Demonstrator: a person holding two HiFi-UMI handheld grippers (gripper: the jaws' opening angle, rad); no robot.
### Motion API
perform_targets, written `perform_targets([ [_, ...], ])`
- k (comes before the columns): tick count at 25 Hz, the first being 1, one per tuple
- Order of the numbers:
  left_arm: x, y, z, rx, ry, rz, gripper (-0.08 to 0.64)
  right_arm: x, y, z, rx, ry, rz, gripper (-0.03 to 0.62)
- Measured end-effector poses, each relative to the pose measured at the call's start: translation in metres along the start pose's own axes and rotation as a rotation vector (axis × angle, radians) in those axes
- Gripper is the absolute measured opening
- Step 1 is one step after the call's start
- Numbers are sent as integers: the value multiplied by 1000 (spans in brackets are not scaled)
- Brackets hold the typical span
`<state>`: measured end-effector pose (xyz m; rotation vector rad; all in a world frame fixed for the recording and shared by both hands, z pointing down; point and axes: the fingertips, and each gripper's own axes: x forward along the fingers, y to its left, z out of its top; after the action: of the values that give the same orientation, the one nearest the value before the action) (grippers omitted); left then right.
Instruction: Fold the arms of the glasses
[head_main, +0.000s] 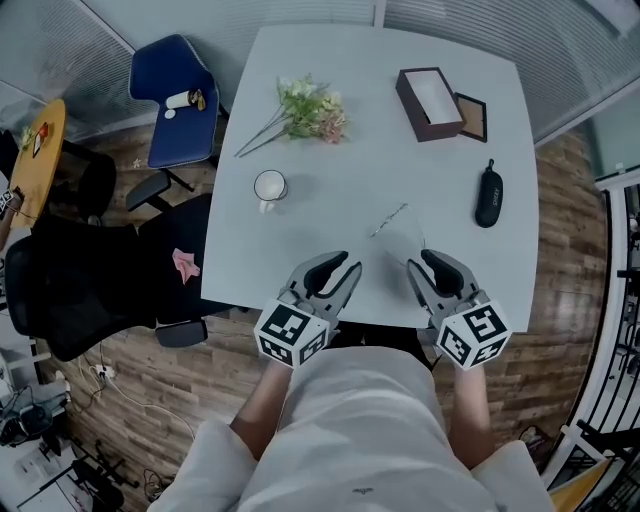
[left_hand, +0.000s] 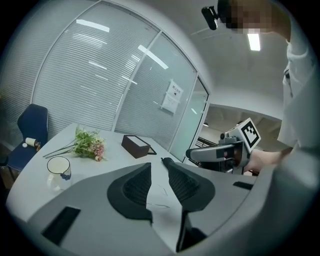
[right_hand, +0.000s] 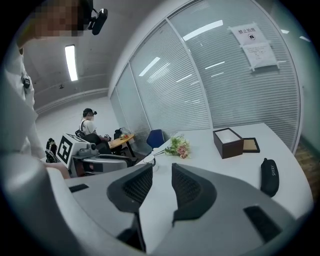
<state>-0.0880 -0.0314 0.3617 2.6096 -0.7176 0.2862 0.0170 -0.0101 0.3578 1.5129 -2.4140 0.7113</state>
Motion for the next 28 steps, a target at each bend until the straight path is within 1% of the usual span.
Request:
perform_targets([
  [6, 11, 3, -12, -18, 24, 16, 120, 6, -11, -2, -11, 31, 12, 124],
  [9, 20, 3, -18, -2, 22, 23, 120, 7, -22, -2, -6, 46, 27, 124],
  [11, 27, 5, -26, 8, 38, 39, 120, 9, -28, -2, -8, 56, 42, 123],
  [15, 37, 9, -38, -7, 72, 98, 118, 14, -37, -6, -22, 91, 90, 121],
  [23, 52, 5, -51, -71, 83, 207, 118, 31, -67, -11, -95, 175, 187, 115],
  [28, 58, 7, -69, -113, 93, 264, 118, 52, -83, -20, -130, 219, 247, 113],
])
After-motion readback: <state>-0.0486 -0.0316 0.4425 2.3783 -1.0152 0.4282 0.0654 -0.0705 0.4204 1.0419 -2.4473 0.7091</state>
